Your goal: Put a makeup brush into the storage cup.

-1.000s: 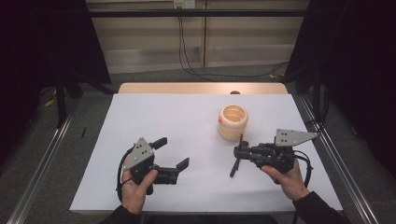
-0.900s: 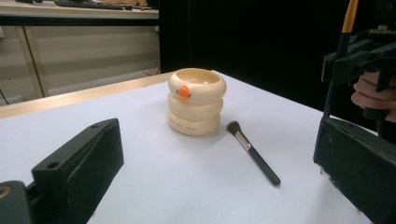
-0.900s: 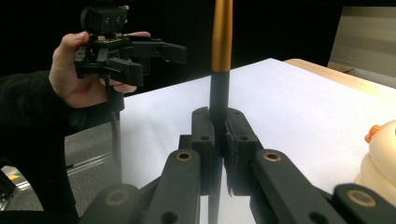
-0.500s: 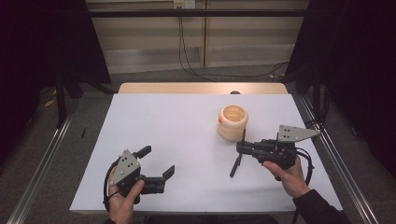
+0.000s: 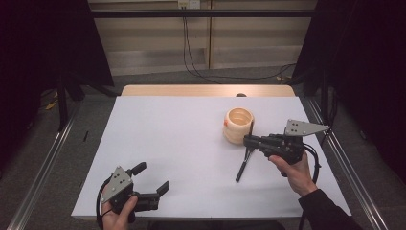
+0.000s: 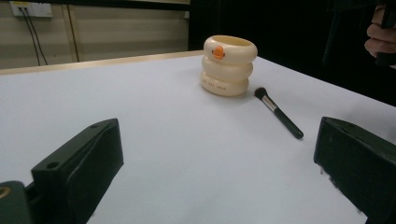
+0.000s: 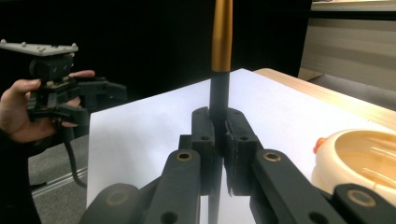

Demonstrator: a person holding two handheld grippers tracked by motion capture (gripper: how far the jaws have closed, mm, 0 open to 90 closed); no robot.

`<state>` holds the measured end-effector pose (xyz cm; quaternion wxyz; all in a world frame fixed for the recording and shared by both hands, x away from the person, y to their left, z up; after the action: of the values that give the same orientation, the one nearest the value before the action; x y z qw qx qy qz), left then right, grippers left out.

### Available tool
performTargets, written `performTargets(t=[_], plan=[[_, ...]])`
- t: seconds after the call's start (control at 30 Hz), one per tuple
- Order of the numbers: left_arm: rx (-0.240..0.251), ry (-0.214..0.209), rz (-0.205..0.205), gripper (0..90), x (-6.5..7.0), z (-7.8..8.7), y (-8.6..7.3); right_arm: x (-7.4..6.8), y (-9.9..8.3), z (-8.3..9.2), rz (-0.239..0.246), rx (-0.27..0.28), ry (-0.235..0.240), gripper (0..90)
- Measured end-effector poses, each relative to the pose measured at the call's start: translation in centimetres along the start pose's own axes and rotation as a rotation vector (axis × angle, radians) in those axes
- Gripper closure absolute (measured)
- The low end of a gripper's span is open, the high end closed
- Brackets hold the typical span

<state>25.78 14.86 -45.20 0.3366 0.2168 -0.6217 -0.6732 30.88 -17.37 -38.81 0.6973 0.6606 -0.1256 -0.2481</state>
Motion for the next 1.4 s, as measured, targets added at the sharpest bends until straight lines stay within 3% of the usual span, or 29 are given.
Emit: performTargets(t=[0.17, 0.43, 0.8, 0.9, 1.33, 1.4], plan=[[0.003, -0.004, 0.018, 1.3, -0.3, 0.2, -0.1, 0.5, 0.7, -0.7, 0.005, 0.012, -0.010, 83.5], [-0.012, -0.011, 0.007, 1.3, -0.3, 0.1, -0.3, 2.5, 2.3, -1.7, 0.022, 0.016, -0.057, 83.5], [-0.007, 0.015, -0.001, 1.3, -0.8, 0.0, -0.4, 4.6, 3.8, -3.2, 0.016, 0.041, -0.103, 83.5], [-0.006, 0.021, -0.004, 1.4, -0.9, 0.1, -0.4, 5.2, 4.1, -3.6, 0.036, 0.039, -0.126, 83.5], [-0.013, -0.001, -0.001, 1.3, -0.7, 0.0, -0.5, 9.0, 3.6, -4.8, 0.023, 0.041, -0.239, 83.4], [-0.022, 0.004, -0.028, 1.3, -0.6, -0.1, -0.6, 9.5, 3.7, -4.9, 0.026, 0.045, -0.255, 83.5]])
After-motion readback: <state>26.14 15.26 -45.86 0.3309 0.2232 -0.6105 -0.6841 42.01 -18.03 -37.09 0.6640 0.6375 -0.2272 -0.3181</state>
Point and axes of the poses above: each handheld gripper's, and its own axes: z roughly backward along the jaws, y roughly out of its top, x roughly to its right, the point moved 8 cm from there along -z, roughly forward along the jaws, and after that the axes turned 7 degrees about x, right-handed, at the moved point
